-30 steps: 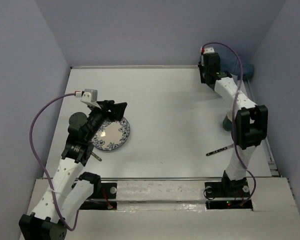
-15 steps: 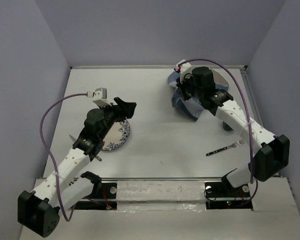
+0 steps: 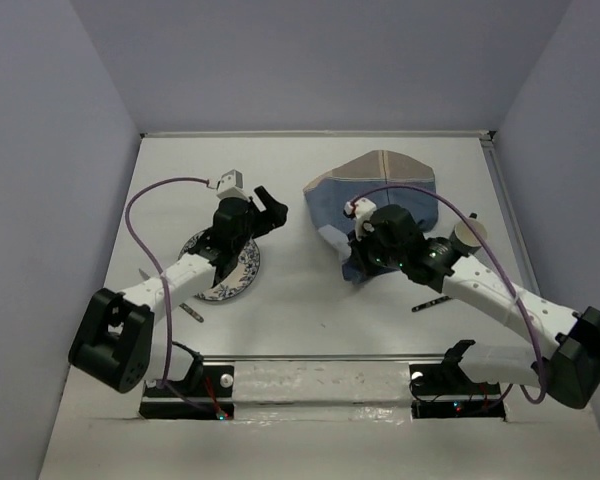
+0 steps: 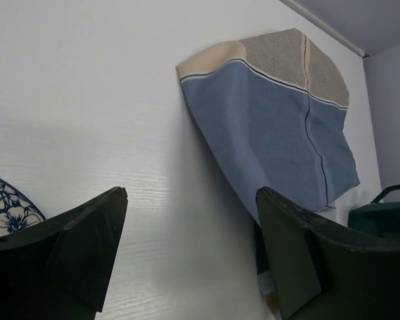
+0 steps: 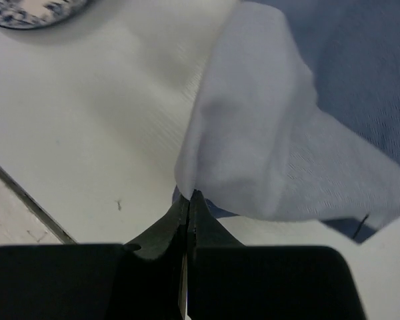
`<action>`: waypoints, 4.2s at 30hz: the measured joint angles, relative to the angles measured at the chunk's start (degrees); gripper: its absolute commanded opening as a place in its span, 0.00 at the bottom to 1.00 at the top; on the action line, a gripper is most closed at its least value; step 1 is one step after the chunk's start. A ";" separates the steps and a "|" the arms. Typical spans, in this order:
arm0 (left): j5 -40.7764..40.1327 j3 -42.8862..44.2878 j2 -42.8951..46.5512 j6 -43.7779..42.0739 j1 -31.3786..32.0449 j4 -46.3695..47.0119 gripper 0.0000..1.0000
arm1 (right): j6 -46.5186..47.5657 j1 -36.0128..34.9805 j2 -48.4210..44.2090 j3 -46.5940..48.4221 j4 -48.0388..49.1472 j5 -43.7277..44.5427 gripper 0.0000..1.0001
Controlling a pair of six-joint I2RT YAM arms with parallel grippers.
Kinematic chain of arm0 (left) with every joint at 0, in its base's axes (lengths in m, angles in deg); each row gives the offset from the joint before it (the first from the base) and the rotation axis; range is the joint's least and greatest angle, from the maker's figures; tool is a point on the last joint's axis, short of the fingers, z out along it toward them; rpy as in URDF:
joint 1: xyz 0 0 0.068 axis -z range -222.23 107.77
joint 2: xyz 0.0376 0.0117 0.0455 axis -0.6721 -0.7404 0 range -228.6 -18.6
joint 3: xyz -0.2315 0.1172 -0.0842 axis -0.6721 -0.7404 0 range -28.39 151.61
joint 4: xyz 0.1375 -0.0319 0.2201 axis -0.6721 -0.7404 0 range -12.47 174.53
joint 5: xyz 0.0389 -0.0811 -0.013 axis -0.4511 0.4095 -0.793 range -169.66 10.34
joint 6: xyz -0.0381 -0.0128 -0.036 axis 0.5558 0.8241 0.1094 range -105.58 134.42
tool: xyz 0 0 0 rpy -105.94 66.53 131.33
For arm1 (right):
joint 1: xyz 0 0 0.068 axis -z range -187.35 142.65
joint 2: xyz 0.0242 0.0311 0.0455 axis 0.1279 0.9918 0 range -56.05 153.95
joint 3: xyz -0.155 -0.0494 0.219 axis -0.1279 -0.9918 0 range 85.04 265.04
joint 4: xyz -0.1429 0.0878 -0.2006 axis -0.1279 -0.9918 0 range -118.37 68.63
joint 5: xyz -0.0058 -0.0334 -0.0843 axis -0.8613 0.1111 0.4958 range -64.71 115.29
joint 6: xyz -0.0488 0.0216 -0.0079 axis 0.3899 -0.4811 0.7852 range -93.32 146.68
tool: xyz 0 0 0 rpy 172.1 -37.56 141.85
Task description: Set the dinner table for one person
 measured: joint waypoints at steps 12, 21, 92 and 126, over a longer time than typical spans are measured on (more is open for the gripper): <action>-0.87 14.36 -21.20 -0.52 1.25 0.57 0.79 | -14.23 0.98 -14.05 -9.88 -6.62 6.60 0.00; -0.48 22.60 -34.77 3.04 4.11 -0.07 0.72 | -15.69 0.98 -17.77 -9.94 -6.60 11.26 0.00; 4.11 74.93 -35.95 -11.76 -16.50 -11.91 0.00 | 14.51 25.81 28.09 47.87 22.82 13.90 0.00; -5.29 -15.58 11.72 -1.60 -8.33 3.15 0.50 | -12.20 16.46 1.36 -9.88 17.46 12.17 0.26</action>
